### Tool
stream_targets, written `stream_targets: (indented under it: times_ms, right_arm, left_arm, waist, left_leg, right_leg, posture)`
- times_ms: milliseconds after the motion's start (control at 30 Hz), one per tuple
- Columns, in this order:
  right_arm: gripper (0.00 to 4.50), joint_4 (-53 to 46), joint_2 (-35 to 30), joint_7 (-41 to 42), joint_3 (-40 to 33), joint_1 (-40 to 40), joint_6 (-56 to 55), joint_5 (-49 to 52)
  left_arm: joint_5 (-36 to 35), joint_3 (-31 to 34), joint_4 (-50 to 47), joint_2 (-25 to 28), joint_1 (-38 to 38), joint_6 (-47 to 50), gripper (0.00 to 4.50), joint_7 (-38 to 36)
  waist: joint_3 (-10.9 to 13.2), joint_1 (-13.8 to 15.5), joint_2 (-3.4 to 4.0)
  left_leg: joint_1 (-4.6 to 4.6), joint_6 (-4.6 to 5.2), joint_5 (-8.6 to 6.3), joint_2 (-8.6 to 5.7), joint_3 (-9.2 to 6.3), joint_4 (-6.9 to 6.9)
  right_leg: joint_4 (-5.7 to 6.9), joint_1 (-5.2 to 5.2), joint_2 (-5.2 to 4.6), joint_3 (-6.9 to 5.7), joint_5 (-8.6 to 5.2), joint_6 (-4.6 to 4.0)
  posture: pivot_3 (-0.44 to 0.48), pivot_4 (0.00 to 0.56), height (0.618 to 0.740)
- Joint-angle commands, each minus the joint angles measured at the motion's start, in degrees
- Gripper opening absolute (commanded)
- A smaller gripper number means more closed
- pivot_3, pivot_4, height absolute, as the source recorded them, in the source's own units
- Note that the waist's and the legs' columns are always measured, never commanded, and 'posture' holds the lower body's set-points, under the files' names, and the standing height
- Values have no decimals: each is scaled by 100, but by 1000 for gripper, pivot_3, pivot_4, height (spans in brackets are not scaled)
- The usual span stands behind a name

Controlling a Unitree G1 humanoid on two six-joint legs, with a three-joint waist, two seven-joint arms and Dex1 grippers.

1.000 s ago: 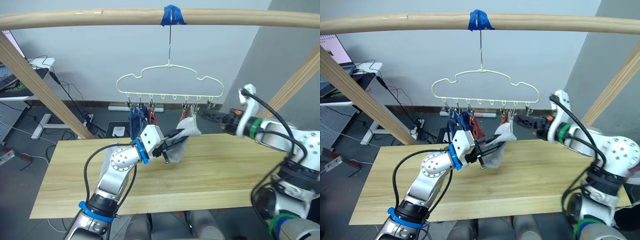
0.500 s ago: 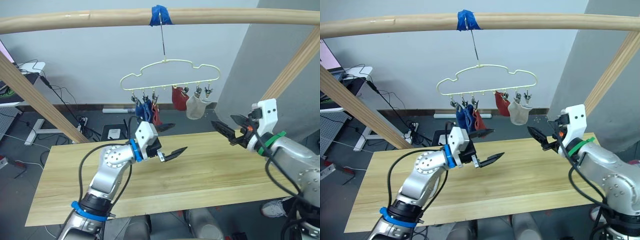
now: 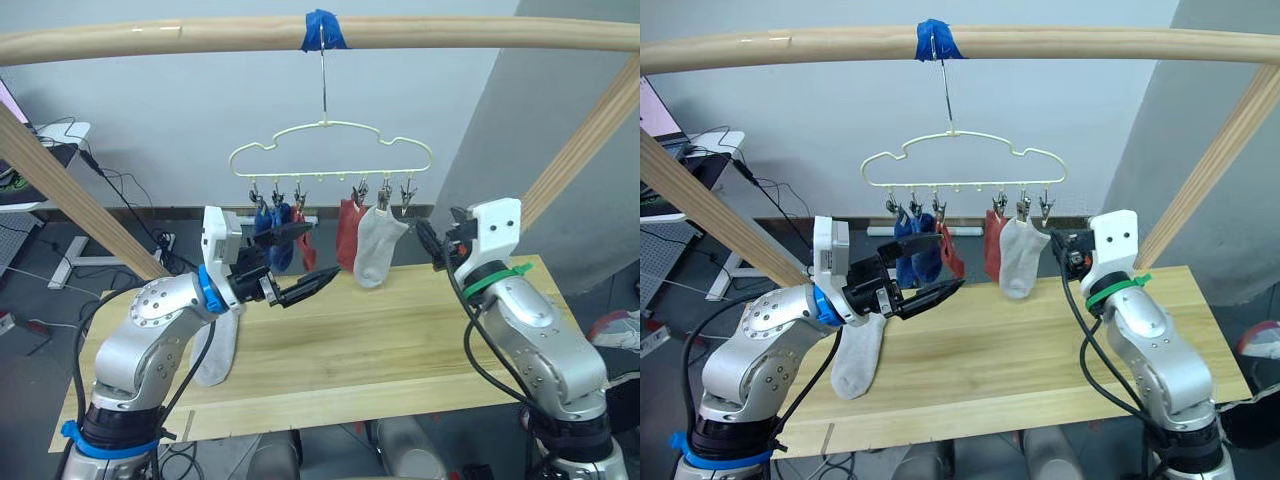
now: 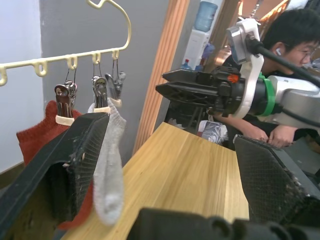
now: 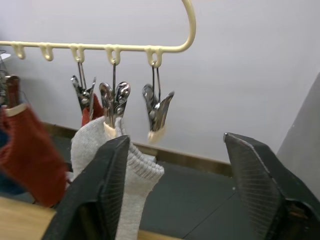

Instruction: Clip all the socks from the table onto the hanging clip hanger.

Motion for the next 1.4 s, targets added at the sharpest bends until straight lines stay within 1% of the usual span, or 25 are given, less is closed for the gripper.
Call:
stream_targets:
  times_ms: [33, 100, 200, 400, 500, 667, 967, 1400]
  right_arm:
    - [3267, 141, 190, -87, 70, -208, -427, -436]
    - [3267, 208, 262, -37, 77, -227, -507, -575]
    - [2656, 441, 422, 11, 114, -331, -613, -711]
    - [2656, 869, 747, 102, 150, -471, -848, -959]
    - [2656, 1014, 844, 111, 136, -544, -930, -1071]
    - [2656, 1268, 1043, -13, 53, -695, -1057, -1270]
    - [2656, 1443, 1227, -49, -47, -790, -1166, -1502]
    - [2656, 1968, 1390, -14, -60, -1102, -1366, -1692]
  left_arm:
    - [-99, 94, -351, -60, 25, 66, 4500, 233]
    - [-109, 90, -385, -70, 33, 93, 4500, 289]
    - [-129, 58, -530, -62, 146, 114, 4500, 343]
    - [-129, 86, -735, -55, 363, 126, 4500, 466]
    - [-129, 80, -742, -47, 363, 120, 4500, 486]
    - [-114, 62, -734, -47, 339, 108, 4500, 503]
    - [-93, 10, -760, -72, 323, 103, 4500, 533]
    - [-43, -20, -781, -86, 335, 56, 4500, 556]
  waist:
    - [0, 15, 0]
    - [0, 41, 0]
    - [0, 60, 0]
    - [0, 127, 0]
    - [0, 181, 0]
    - [0, 189, 0]
    - [0, 190, 0]
    - [-1, 193, 1]
  left_leg:
    - [1, 0, 0, 1, 0, 0]
    - [1, 0, 0, 2, -2, 0]
    - [0, 0, 0, 1, -2, 0]
    - [3, 0, 0, 2, -4, 0]
    - [4, 0, 0, 2, -3, 1]
    - [3, 0, 0, 0, -2, 2]
    - [3, 0, 0, 0, -4, 1]
    - [4, 0, 0, 0, -3, 2]
  right_leg:
    - [1, 0, 1, -1, 0, 0]
    - [3, -1, 1, -2, 0, -1]
    - [3, 0, 1, -2, 0, -1]
    - [11, -1, 2, -3, 0, -3]
    - [12, 0, 2, -2, 0, -3]
    - [11, 0, 0, -2, 1, -3]
    - [14, 0, 0, -2, 1, -3]
    - [17, 0, -1, -2, 2, -5]
  posture:
    - [-167, 193, 740]
    - [-161, 191, 740]
    - [-148, 188, 740]
    - [-129, 185, 740]
    - [-126, 185, 740]
    - [-123, 187, 740]
    - [-119, 189, 740]
    - [-110, 184, 740]
